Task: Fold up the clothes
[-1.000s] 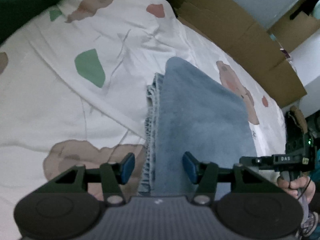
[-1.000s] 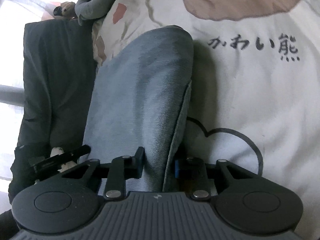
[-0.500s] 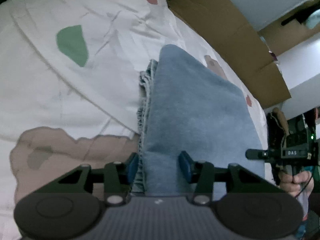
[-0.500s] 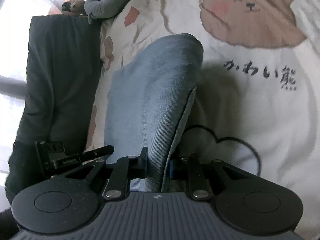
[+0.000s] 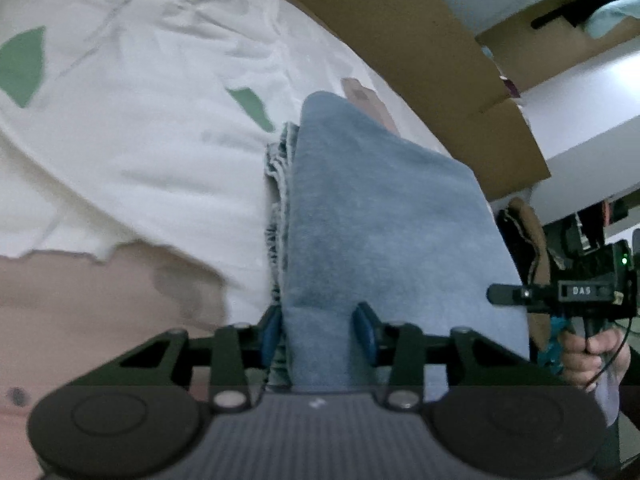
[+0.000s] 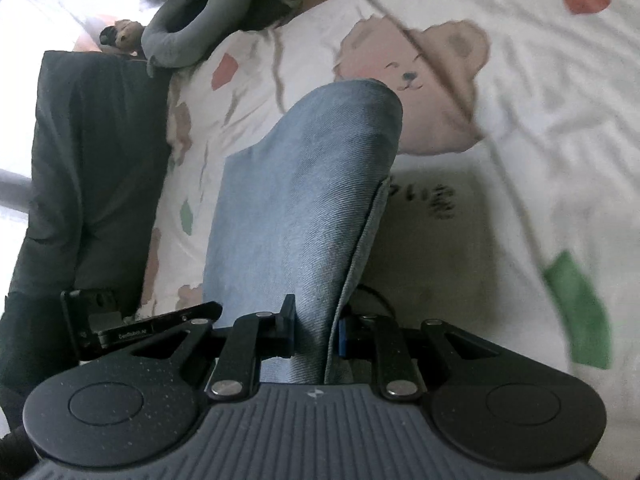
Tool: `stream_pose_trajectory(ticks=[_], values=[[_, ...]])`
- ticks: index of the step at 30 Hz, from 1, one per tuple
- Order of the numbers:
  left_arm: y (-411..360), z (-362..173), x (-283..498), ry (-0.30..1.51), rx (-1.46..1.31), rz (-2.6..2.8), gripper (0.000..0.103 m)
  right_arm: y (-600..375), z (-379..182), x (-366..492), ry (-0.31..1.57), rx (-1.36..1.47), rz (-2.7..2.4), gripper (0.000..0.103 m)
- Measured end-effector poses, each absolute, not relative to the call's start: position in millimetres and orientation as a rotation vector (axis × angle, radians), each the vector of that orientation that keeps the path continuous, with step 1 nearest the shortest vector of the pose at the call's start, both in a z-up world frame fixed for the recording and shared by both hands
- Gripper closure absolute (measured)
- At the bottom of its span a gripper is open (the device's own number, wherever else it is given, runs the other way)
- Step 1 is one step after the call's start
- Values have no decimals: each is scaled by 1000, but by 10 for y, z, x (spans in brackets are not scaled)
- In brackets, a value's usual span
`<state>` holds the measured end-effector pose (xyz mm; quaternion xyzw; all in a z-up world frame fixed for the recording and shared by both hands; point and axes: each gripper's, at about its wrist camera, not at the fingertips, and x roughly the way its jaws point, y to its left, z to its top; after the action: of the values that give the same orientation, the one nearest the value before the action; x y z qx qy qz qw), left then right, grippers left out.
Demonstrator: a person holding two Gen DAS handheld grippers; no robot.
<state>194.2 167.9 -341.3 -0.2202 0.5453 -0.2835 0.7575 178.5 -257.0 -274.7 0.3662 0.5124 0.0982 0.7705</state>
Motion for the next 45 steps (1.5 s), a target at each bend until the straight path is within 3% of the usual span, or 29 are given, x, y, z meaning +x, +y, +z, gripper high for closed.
stream_pose_trajectory(ticks=[7, 23, 26, 28, 30, 38, 45], values=[[1168, -3414, 1898, 1174, -493, -687, 65, -2988, -2546, 1593, 1131, 740, 141, 85], [636, -3410, 1840, 1189, -546, -720, 70, -3684, -2728, 1255, 1166, 720, 50, 85], [640, -3406, 1852, 1200, -558, -728, 58, -3762, -2821, 1188, 1186, 734, 46, 84], [679, -3410, 1847, 1194, -563, -729, 43, -3788, -2913, 1176, 1204, 734, 40, 83], [690, -3443, 1876, 1197, -564, -718, 39, -3799, -3014, 1176, 1223, 729, 33, 81], [619, -3630, 2002, 1242, -620, -727, 37, -3882, -3247, 1158, 1244, 745, 37, 76], [540, -3847, 2073, 1313, -665, -734, 29, -3916, -3316, 1149, 1238, 782, 45, 74]])
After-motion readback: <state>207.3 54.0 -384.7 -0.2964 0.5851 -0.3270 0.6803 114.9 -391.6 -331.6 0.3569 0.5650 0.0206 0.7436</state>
